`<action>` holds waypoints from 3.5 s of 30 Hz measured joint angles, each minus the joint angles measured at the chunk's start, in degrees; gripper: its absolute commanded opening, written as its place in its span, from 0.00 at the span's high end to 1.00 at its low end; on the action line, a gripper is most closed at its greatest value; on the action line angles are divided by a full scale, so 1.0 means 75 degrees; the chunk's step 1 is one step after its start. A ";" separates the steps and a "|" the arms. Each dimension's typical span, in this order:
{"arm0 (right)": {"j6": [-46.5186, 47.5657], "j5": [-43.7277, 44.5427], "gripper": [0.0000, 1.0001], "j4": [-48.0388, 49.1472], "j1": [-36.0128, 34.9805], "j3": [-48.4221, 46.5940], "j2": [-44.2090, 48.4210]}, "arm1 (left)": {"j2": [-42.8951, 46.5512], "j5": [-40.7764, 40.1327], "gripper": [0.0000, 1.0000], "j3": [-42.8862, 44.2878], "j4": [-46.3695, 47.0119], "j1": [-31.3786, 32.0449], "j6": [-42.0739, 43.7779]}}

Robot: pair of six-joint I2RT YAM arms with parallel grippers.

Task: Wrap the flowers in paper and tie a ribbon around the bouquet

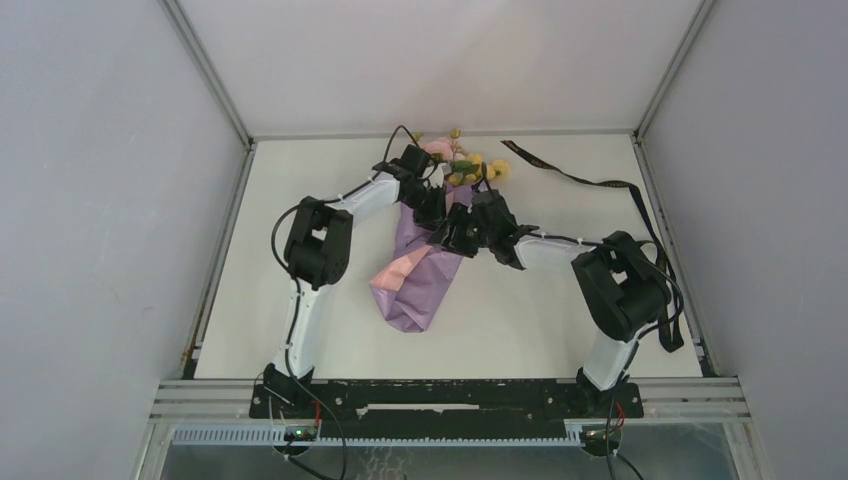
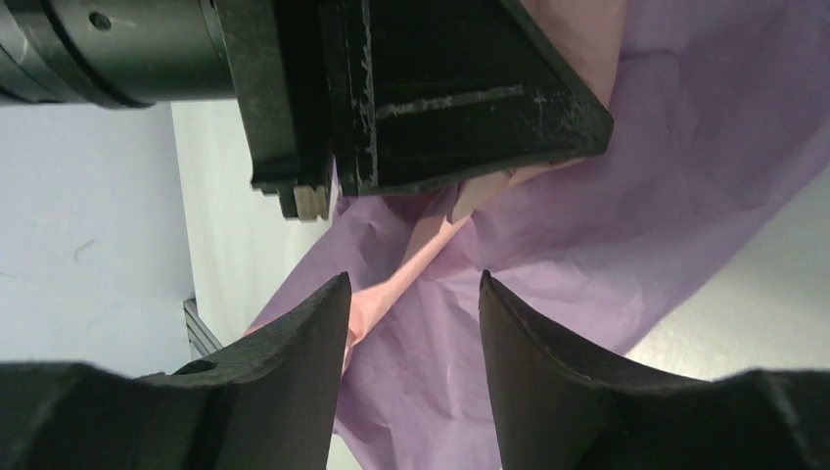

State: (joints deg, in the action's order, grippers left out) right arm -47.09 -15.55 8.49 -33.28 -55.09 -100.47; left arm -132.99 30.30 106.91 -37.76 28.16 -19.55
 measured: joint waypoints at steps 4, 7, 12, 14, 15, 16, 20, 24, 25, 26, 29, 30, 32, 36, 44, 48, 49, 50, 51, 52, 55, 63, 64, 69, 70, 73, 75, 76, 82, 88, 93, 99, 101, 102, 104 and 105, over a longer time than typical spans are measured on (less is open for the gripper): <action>-0.0064 -0.0061 0.42 0.0082 0.0000 -0.0216 -0.0256 | 0.0000 -0.0023 0.95 -0.0003 0.0003 0.0000 0.0000; -0.0119 -0.0111 0.45 0.0166 0.0006 -0.0248 -0.0326 | 0.0000 -0.0029 0.94 -0.0012 0.0012 0.0000 0.0000; -0.0195 -0.0236 0.54 0.0312 0.0119 -0.0350 -0.0615 | 0.0000 -0.0114 0.94 -0.0015 0.0026 0.0000 0.0003; -0.0230 -0.0321 0.68 0.0332 0.0178 -0.0353 -0.0729 | 0.0000 -0.0166 0.94 -0.0038 0.0050 0.0003 0.0006; -0.0251 -0.0382 0.76 0.0332 0.0216 -0.0353 -0.0784 | 0.0000 -0.0189 0.94 -0.0041 0.0052 0.0006 0.0006; -0.0274 -0.0463 0.84 0.0341 0.0254 -0.0353 -0.0842 | 0.0000 -0.0219 0.94 -0.0047 0.0055 0.0006 0.0006; -0.0277 -0.0889 1.00 0.0350 0.0411 -0.0367 -0.0965 | 0.0003 -0.0248 0.68 -0.0085 0.0117 0.0009 0.0061; -0.0143 -0.1102 1.00 0.0204 0.0519 -0.0385 -0.0962 | 0.0067 -0.0332 0.42 -0.0096 0.0108 0.0015 0.0291; -0.0099 -0.1142 1.00 0.0154 0.0539 -0.0388 -0.0962 | 0.0125 -0.0382 0.37 -0.0096 0.0058 0.0023 0.0396; -0.0064 -0.1169 1.00 0.0111 0.0554 -0.0393 -0.0962 | 0.0201 -0.0437 0.33 -0.0096 0.0009 0.0029 0.0504; 0.0073 -0.1207 1.00 0.0000 0.0603 -0.0393 -0.0947 | 0.0621 -0.0723 0.23 -0.0096 -0.0280 0.0044 0.0988; 0.0105 -0.1207 1.00 -0.0038 0.0618 -0.0393 -0.0930 | 0.0901 -0.0892 0.21 -0.0096 -0.0437 0.0044 0.1218; 0.0154 -0.1209 1.00 -0.0093 0.0641 -0.0393 -0.0877 | 0.1177 -0.1049 0.18 -0.0096 -0.0539 0.0044 0.1466; 0.0265 -0.1201 1.00 -0.0195 0.0711 -0.0318 -0.0621 | 0.2340 -0.1542 0.21 -0.0321 -0.0761 0.0032 0.2308; 0.0440 -0.1145 1.00 -0.0318 0.0901 0.0146 0.0058 | 0.3952 -0.2124 0.69 -0.1740 -0.0816 0.0073 0.3424; 0.0475 -0.1192 1.00 -0.0323 0.1035 0.0256 0.0125 | 0.3879 -0.2710 0.73 -0.2556 -0.0845 0.0408 0.3893; 0.0478 -0.1201 1.00 -0.0332 0.1078 0.0300 0.0149 | 0.3850 -0.2809 0.73 -0.2690 -0.0866 0.0516 0.3981; 0.0495 -0.1207 1.00 -0.0361 0.1148 0.0364 0.0184 | 0.3824 -0.2906 0.71 -0.2836 -0.0871 0.0656 0.4083; 0.0513 -0.1207 1.00 -0.0385 0.1212 0.0411 0.0213 | 0.3800 -0.2978 0.68 -0.2923 -0.0874 0.0752 0.4147; 0.0539 -0.1204 1.00 -0.0399 0.1282 0.0440 0.0230 | 0.3768 -0.3054 0.65 -0.3016 -0.0871 0.0892 0.4229; 0.0612 -0.1215 1.00 -0.0425 0.1457 0.0455 0.0239 | 0.3724 -0.3159 0.58 -0.3104 -0.0871 0.1209 0.4441; 0.0644 -0.1288 1.00 -0.0423 0.1652 0.0458 0.0239 | 0.3742 -0.2926 0.27 -0.3112 -0.0976 0.1792 0.4616; 0.0644 -0.1288 1.00 -0.0417 0.1667 0.0466 0.0239 | 0.3754 -0.2818 0.23 -0.3112 -0.1040 0.1801 0.4625; 0.0641 -0.1285 1.00 -0.0332 0.1690 0.0565 0.0221 | 0.3847 -0.2101 0.17 -0.3144 -0.1145 0.1874 0.4377; 0.0638 -0.1285 1.00 -0.0312 0.1690 0.0586 0.0216 | 0.3847 -0.2075 0.18 -0.3144 -0.1131 0.1941 0.4342; 0.0638 -0.1282 1.00 -0.0291 0.1690 0.0612 0.0210 | 0.3751 -0.2264 0.21 -0.3136 -0.1023 0.2250 0.4261; 0.0641 -0.1279 1.00 -0.0262 0.1693 0.0629 0.0210 | 0.3552 -0.2527 0.24 -0.3124 -0.0938 0.2407 0.4199; 0.0641 -0.1276 1.00 -0.0265 0.1693 0.0638 0.0210 | 0.3418 -0.2693 0.28 -0.3124 -0.0912 0.2465 0.4188; 0.0647 -0.1250 0.99 -0.0286 0.1728 0.0641 0.0210 | 0.2999 -0.3191 0.84 -0.3124 -0.0799 0.2460 0.3920; 0.0676 -0.1227 0.70 -0.0315 0.1740 0.0682 0.0213 | 0.2999 -0.3153 1.00 -0.3124 -0.0711 0.2480 0.3791; 0.0968 -0.1011 0.52 -0.0950 0.1781 0.0784 0.0574 | 0.2999 -0.3179 1.00 -0.3124 -0.0699 0.2486 0.3803; 0.1294 -0.1043 0.49 -0.1565 0.1839 0.1402 0.1489 | 0.2999 -0.3185 1.00 -0.3124 -0.0708 0.2489 0.3812; 0.1274 -0.1186 0.53 -0.1486 0.1798 0.1789 0.1454 | 0.2999 -0.3179 1.00 -0.3121 -0.0711 0.2489 0.3812; 0.1253 -0.1233 0.57 -0.1469 0.1743 0.2008 0.1364 | 0.2999 -0.3171 1.00 -0.3115 -0.0729 0.2489 0.3812; 0.1102 -0.1492 0.66 -0.1297 0.1600 0.2276 0.1142 | 0.2999 -0.3144 1.00 -0.3048 -0.0819 0.2489 0.3812; 0.1011 -0.1617 0.71 -0.1122 0.1478 0.2299 0.1055 | 0.2999 -0.3118 1.00 -0.2990 -0.0877 0.2489 0.3812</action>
State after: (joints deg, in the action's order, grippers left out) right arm -39.51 -27.68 0.08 -22.20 -37.85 -92.55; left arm -110.50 6.92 84.49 -44.34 46.83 9.04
